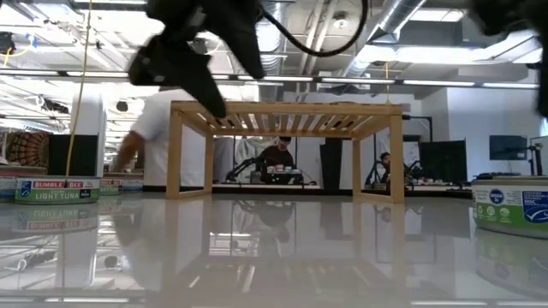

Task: Stack canned seafood by type on shelf
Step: Move the green tuna can to the center of the table

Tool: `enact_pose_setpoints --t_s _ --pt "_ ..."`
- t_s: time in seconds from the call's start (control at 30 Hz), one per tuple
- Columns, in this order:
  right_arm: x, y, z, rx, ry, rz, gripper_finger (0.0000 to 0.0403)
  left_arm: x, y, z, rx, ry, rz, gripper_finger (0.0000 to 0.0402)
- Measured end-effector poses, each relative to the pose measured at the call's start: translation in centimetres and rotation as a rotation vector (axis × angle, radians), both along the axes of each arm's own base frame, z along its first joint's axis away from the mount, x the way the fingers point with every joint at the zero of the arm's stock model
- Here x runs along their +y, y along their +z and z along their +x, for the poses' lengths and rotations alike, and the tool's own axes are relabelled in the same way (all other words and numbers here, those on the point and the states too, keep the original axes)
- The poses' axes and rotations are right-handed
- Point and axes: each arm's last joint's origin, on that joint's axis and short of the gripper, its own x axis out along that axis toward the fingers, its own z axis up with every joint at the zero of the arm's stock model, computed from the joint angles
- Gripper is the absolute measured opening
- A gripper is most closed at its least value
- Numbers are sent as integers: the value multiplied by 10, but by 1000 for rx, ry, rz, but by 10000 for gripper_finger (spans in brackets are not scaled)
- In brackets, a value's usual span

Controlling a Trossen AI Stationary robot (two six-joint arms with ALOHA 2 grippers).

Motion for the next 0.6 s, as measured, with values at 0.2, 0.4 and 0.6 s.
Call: enact_pose_setpoints --t_s 0.2,0.4,0.6 --pt "12 4 -29 46 -121 29 44 20 3 13 -71 -105 -4 224" --pt "31 -11 -42 66 -269 67 66 39 -5 27 -224 -182 -99 224" --pt "39 -22 -34 53 -310 103 108 42 -10 29 -240 -222 -86 224"
